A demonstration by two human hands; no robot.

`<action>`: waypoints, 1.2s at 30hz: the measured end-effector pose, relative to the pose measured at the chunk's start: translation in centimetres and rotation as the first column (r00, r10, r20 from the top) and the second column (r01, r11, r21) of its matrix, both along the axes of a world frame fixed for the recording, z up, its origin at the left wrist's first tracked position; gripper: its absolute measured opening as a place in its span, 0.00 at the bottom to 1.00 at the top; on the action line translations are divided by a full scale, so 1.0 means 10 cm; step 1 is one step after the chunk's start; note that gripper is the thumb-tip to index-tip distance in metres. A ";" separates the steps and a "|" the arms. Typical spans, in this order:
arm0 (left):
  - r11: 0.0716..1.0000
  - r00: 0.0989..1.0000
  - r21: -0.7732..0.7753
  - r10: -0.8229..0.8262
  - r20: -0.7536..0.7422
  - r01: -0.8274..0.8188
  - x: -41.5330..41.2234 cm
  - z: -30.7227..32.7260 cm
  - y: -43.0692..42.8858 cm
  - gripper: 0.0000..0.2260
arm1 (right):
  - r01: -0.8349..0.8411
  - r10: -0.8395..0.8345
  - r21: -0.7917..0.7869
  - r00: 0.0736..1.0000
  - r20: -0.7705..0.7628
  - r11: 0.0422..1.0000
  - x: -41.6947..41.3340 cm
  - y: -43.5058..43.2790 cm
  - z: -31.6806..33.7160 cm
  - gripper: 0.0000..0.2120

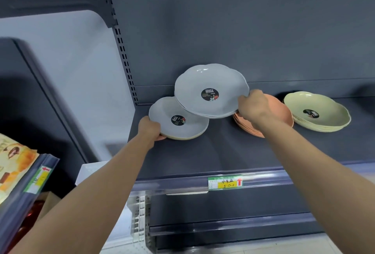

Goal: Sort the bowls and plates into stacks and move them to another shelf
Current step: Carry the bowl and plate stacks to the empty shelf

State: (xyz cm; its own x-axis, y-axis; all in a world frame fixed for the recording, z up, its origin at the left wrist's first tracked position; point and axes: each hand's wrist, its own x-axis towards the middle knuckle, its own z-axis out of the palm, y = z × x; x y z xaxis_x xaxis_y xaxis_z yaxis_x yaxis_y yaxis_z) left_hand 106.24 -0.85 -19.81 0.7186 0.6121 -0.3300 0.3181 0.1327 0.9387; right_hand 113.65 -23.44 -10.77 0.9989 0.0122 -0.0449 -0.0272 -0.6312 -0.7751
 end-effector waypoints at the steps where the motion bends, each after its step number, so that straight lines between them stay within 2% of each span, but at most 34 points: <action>1: 1.000 1.000 -0.004 0.000 -0.003 0.000 0.02 -0.01 0.00 0.15 | -0.012 0.012 -0.003 1.000 -0.008 1.000 0.03 0.01 -0.02 0.09; 6: 1.000 0.998 -0.008 -0.026 -0.058 0.026 0.10 -0.08 0.01 0.13 | -0.091 0.091 -0.009 0.995 -0.029 0.996 0.17 0.04 -0.10 0.09; 8: 0.999 0.995 0.031 -0.040 -0.092 0.043 0.10 -0.09 0.03 0.09 | -0.118 0.117 -0.017 0.992 -0.041 0.993 0.23 0.07 -0.14 0.10; 10: 0.992 0.991 0.115 -0.028 -0.133 0.044 0.06 -0.08 0.07 0.04 | -0.148 0.146 -0.037 0.988 -0.055 0.988 0.28 0.10 -0.18 0.12; 13: 0.952 0.988 0.305 0.026 -0.154 0.023 -0.01 -0.04 0.17 0.10 | -0.203 0.198 -0.064 0.977 -0.074 0.977 0.29 0.20 -0.24 0.09; 15: 0.927 0.991 0.376 0.037 -0.132 0.016 -0.05 0.02 0.20 0.12 | -0.227 0.220 -0.064 0.971 -0.097 0.972 0.29 0.28 -0.30 0.09; 18: 0.952 0.999 0.302 0.048 -0.020 -0.040 -0.06 0.14 0.22 0.09 | -0.262 0.254 -0.031 0.955 -0.150 0.965 0.30 0.40 -0.42 0.11; 19: 0.963 0.999 0.266 0.039 0.003 -0.038 -0.07 0.19 0.20 0.10 | -0.270 0.263 -0.021 0.951 -0.165 0.963 0.30 0.44 -0.46 0.13; 22: 0.976 1.000 0.217 -0.025 -0.017 0.029 -0.11 0.21 0.18 0.14 | -0.275 0.270 -0.001 0.944 -0.188 0.961 0.30 0.51 -0.54 0.16; 26: 0.965 0.997 0.256 -0.038 -0.070 0.055 -0.11 0.16 0.14 0.02 | -0.267 0.270 0.041 0.937 -0.223 0.963 0.30 0.53 -0.61 0.11; 36: 0.964 0.994 0.265 -0.011 -0.111 0.040 0.02 -0.06 0.18 0.11 | -0.232 0.297 0.212 0.884 -0.361 0.949 0.39 0.52 -0.78 0.10</action>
